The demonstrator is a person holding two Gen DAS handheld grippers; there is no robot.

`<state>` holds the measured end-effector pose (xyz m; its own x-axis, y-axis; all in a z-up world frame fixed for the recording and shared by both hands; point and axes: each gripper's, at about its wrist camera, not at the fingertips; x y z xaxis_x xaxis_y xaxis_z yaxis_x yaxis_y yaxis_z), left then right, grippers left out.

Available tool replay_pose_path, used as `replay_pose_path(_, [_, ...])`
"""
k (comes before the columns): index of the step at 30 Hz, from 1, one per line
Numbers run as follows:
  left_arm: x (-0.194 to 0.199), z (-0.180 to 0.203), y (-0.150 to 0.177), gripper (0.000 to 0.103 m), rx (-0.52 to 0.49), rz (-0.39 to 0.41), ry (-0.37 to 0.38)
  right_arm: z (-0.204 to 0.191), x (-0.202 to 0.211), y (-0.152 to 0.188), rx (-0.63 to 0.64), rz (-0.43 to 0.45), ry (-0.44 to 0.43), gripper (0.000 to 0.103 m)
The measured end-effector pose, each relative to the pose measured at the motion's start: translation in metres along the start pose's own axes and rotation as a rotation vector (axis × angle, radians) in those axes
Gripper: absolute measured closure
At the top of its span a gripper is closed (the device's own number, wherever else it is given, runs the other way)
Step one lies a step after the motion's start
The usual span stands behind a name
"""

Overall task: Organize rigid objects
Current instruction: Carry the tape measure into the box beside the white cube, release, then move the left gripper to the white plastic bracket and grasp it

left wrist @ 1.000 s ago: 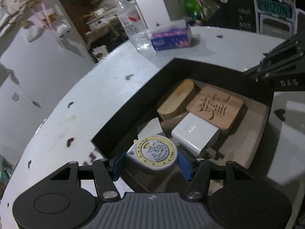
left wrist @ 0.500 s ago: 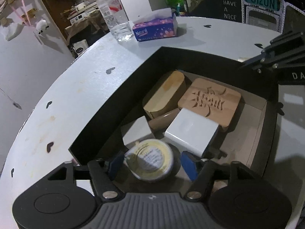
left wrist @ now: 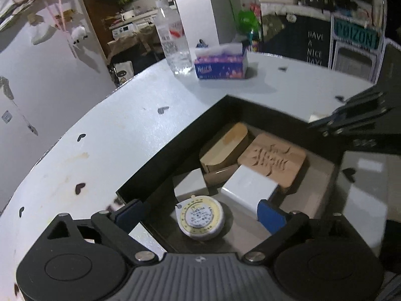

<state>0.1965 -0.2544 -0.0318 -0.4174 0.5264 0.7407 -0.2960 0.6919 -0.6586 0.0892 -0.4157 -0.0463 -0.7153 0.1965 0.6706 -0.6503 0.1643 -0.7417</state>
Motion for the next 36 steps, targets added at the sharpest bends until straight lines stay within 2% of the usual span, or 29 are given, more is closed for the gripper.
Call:
replay_pose_path(9, [0.041, 0.003, 0.016, 0.000, 0.139, 0.078, 0.057, -0.004, 0.000, -0.001, -0.023, -0.009, 0.027, 0.099])
replay_pose_path(18, [0.075, -0.003, 0.049, 0.000, 0.281, 0.149, 0.018, -0.008, 0.000, -0.001, -0.029, -0.012, 0.057, 0.099])
replay_pose_path(23, [0.093, -0.016, 0.072, 0.000, 0.365, 0.188, -0.045, -0.010, 0.001, -0.002, -0.030, -0.011, 0.072, 0.098])
replay_pose_path(29, [0.108, -0.044, 0.101, 0.000, 0.478, 0.213, -0.154, -0.012, 0.001, -0.001, -0.029, -0.009, 0.080, 0.098])
replay_pose_path(36, [0.119, -0.093, 0.132, 0.000, 0.607, 0.232, -0.318, -0.012, 0.000, -0.002, -0.029, -0.010, 0.086, 0.098])
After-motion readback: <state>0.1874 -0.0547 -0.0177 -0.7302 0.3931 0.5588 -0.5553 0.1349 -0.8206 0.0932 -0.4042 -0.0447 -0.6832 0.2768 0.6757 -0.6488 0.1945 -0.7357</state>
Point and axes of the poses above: each gripper's, at about its wrist camera, not at the fingertips, and x roughly against the way its jaws point, z to its right, y to its underside, and after that the axes turned 7 degrees about x, right-handed
